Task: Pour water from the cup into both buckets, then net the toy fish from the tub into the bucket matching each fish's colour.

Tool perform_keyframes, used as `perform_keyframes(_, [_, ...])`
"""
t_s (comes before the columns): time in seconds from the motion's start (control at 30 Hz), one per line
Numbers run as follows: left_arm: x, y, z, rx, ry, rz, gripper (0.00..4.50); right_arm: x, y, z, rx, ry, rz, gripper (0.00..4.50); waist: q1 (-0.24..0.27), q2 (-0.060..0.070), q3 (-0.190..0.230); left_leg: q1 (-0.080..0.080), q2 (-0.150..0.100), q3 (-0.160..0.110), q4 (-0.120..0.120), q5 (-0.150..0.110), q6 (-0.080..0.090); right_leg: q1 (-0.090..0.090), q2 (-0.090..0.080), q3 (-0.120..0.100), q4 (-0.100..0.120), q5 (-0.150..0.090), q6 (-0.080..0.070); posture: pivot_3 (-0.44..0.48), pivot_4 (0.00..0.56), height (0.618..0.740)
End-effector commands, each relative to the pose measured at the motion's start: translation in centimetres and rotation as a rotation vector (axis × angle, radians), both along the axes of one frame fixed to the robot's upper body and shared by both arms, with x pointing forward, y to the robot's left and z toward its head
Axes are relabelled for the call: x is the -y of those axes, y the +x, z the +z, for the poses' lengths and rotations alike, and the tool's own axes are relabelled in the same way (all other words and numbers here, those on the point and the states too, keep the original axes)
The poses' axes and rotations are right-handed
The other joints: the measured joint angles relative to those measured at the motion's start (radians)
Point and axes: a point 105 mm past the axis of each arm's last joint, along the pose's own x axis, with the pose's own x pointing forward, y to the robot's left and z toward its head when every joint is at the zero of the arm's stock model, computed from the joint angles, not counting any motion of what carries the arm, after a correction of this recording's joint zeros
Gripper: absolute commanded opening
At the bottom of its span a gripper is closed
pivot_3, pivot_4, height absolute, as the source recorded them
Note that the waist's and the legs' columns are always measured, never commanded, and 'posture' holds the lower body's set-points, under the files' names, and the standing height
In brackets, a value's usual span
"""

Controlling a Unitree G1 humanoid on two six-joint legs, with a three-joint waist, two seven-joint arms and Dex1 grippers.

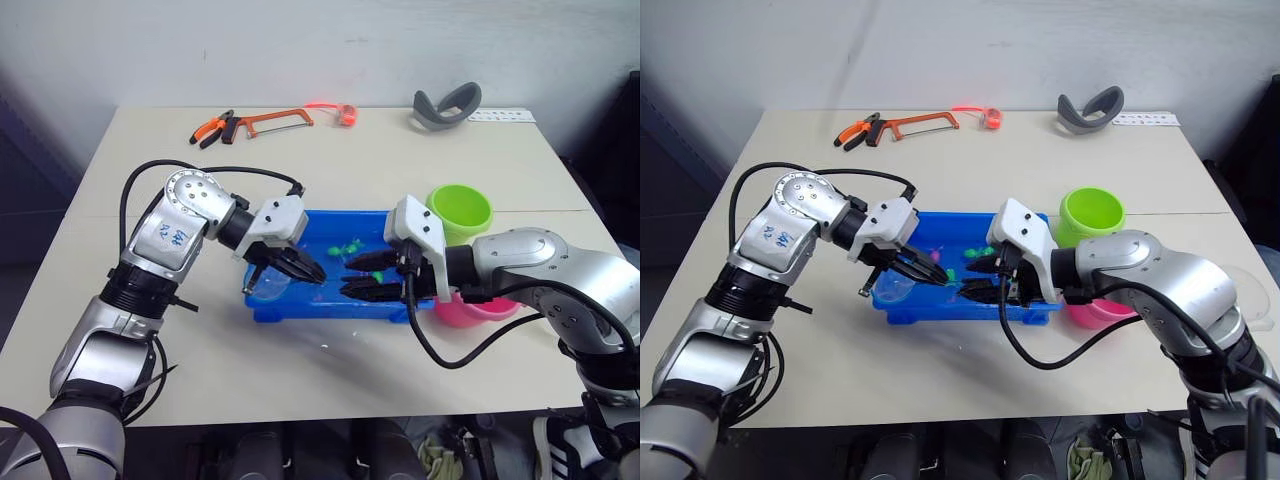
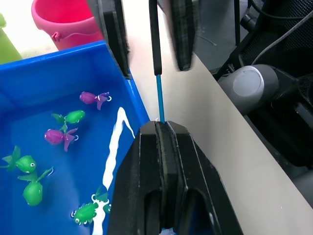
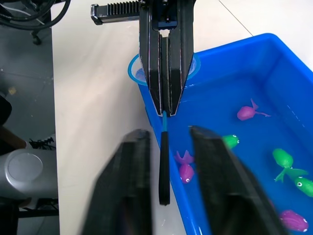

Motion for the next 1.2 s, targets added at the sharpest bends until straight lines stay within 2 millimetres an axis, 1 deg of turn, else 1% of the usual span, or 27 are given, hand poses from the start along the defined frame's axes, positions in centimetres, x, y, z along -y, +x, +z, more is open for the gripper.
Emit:
perform_keyframes(0.03, [0.6,0.0,1.8,0.06,-0.031,-0.027,0.0,0.0,-0.9,0.1,0.051,-0.025,0.048,0.08,0.0,0.0,0.0,0.0,0.0,0.0,0.0,0.0,0.0,0.0,0.0,0.0,0.0,0.0,0.0,0.0,0.15,0.74])
perform_keyframes(0.13, [0.9,0.4,2.5,0.042,-0.079,0.005,0.0,0.2,-1.2,0.3,0.066,-0.031,0.056,0.08,0.0,0.0,0.0,0.0,0.0,0.0,0.0,0.0,0.0,0.0,0.0,0.0,0.0,0.0,0.0,0.0,0.15,0.74])
perform_keyframes(0.2, [0.9,0.5,3.3,0.007,-0.143,0.025,0.67,0.8,-1.2,1.2,0.095,-0.039,0.048,0.0,0.001,0.0,0.0,0.0,0.0,0.0,0.0,0.0,0.0,0.0,0.0,0.0,0.0,0.0,0.0,0.0,0.15,0.74])
perform_keyframes(0.23, [0.7,0.6,3.7,-0.011,-0.171,0.041,0.87,1.3,-1.1,1.7,0.115,-0.054,0.04,0.0,0.002,0.0,0.0,0.0,0.0,0.0,0.001,0.0,0.0,0.0,0.0,0.0,0.001,0.0,0.0,0.0,0.15,0.74])
perform_keyframes(0.27, [0.5,0.6,4.0,-0.027,-0.194,0.05,1.24,1.9,-1.0,2.1,0.136,-0.079,0.031,0.0,0.002,0.0,0.0,-0.001,0.0,-0.001,0.002,0.0,0.0,0.0,0.0,0.0,0.001,0.0,0.0,0.0,0.15,0.74])
perform_keyframes(0.3, [0.3,0.5,4.2,-0.038,-0.206,0.057,1.48,2.3,-1.0,2.4,0.149,-0.097,0.027,0.0,0.001,0.0,0.0,-0.001,0.0,-0.001,0.002,0.0,0.0,0.0,0.0,-0.001,0.001,0.0,0.0,0.0,0.15,0.74])
perform_keyframes(0.4, [-1.1,-0.3,4.5,-0.075,-0.268,0.068,2.72,5.6,-0.6,4.3,0.228,-0.224,-0.015,0.0,0.0,0.001,0.001,-0.001,0.0,-0.001,0.003,0.0,0.001,0.0,-0.001,0.0,0.001,0.0,0.0,0.0,0.15,0.74])
perform_keyframes(0.43, [-1.6,-0.6,4.4,-0.087,-0.279,0.078,3.04,6.8,-0.5,4.8,0.263,-0.28,-0.022,0.0,-0.001,0.002,0.001,-0.001,0.0,-0.001,0.003,-0.001,0.001,0.0,-0.001,0.0,0.001,0.0,0.0,0.0,0.15,0.74])
perform_keyframes(0.47, [-2.1,-0.9,4.1,-0.092,-0.282,0.09,3.24,7.9,-0.3,5.1,0.301,-0.343,-0.02,0.0,-0.003,0.002,0.001,-0.001,0.0,-0.001,0.002,-0.001,0.001,0.0,-0.001,0.0,0.0,0.0,0.0,0.0,0.15,0.74])
perform_keyframes(0.5, [-2.6,-1.0,3.6,-0.095,-0.278,0.105,3.71,8.9,-0.1,5.2,0.33,-0.398,-0.016,0.0,-0.004,0.002,0.001,-0.001,0.0,-0.001,0.001,-0.001,0.001,0.0,-0.001,0.0,0.0,0.0,0.0,0.0,0.15,0.74])
perform_keyframes(0.53, [-3.0,-1.2,3.0,-0.095,-0.27,0.125,3.95,9.8,0.1,5.3,0.364,-0.451,-0.006,0.0,-0.005,0.002,0.001,0.0,0.0,0.0,0.0,-0.001,0.001,0.0,0.0,0.0,-0.001,0.0,0.0,0.0,0.15,0.74])
perform_keyframes(0.57, [-3.2,-1.3,2.6,-0.095,-0.264,0.142,4.44,10.6,0.3,5.3,0.39,-0.494,0.006,0.0,-0.004,0.002,0.001,0.001,0.0,0.0,0.0,0.0,0.001,0.0,0.0,0.0,-0.003,0.0,0.0,0.0,0.15,0.74])
perform_keyframes(0.6, [-3.4,-1.3,2.0,-0.089,-0.257,0.16,4.48,11.2,0.6,5.2,0.424,-0.539,0.026,0.0,-0.003,0.002,0.001,0.001,0.0,0.0,0.0,0.0,0.0,0.001,0.0,0.0,-0.004,0.0,0.0,0.0,0.15,0.74])
perform_keyframes(0.67, [-3.5,-1.4,0.9,-0.074,-0.242,0.187,4.48,11.9,1.1,4.8,0.486,-0.594,0.063,0.0,-0.003,0.002,0.001,0.001,0.0,0.001,0.001,0.0,0.0,0.001,0.0,0.001,-0.004,0.0,0.0,0.0,0.15,0.74])
perform_keyframes(0.77, [-3.2,-1.9,0.0,-0.09,-0.26,0.211,4.48,11.9,2.2,4.0,0.568,-0.598,0.104,0.0,-0.003,0.002,0.001,0.002,0.0,0.002,0.002,0.0,0.0,0.001,-0.001,0.003,-0.004,0.001,0.001,0.0,0.15,0.74])
perform_keyframes(0.9, [-2.9,-2.4,-1.1,-0.099,-0.246,0.224,4.48,12.0,3.7,3.6,0.702,-0.644,0.157,0.0,-0.003,0.003,0.002,0.003,0.0,0.002,0.004,0.0,0.0,0.002,-0.001,0.003,-0.003,0.001,0.002,0.0,0.15,0.74])
perform_keyframes(1.07, [-2.8,-2.4,-1.2,-0.101,-0.247,0.249,4.48,12.2,4.5,2.1,0.762,-0.705,0.234,0.0,-0.001,0.003,0.002,0.003,0.0,0.002,0.004,0.0,0.0,0.002,-0.001,0.002,-0.003,0.001,0.002,0.0,0.15,0.74])
perform_keyframes(1.2, [-2.8,-2.3,-1.1,-0.1,-0.25,0.266,4.48,12.1,5.1,1.2,0.777,-0.702,0.255,0.0,-0.003,0.003,0.002,0.003,0.0,0.002,0.005,0.0,0.0,0.002,-0.001,0.003,-0.002,0.001,0.002,0.0,0.15,0.74])
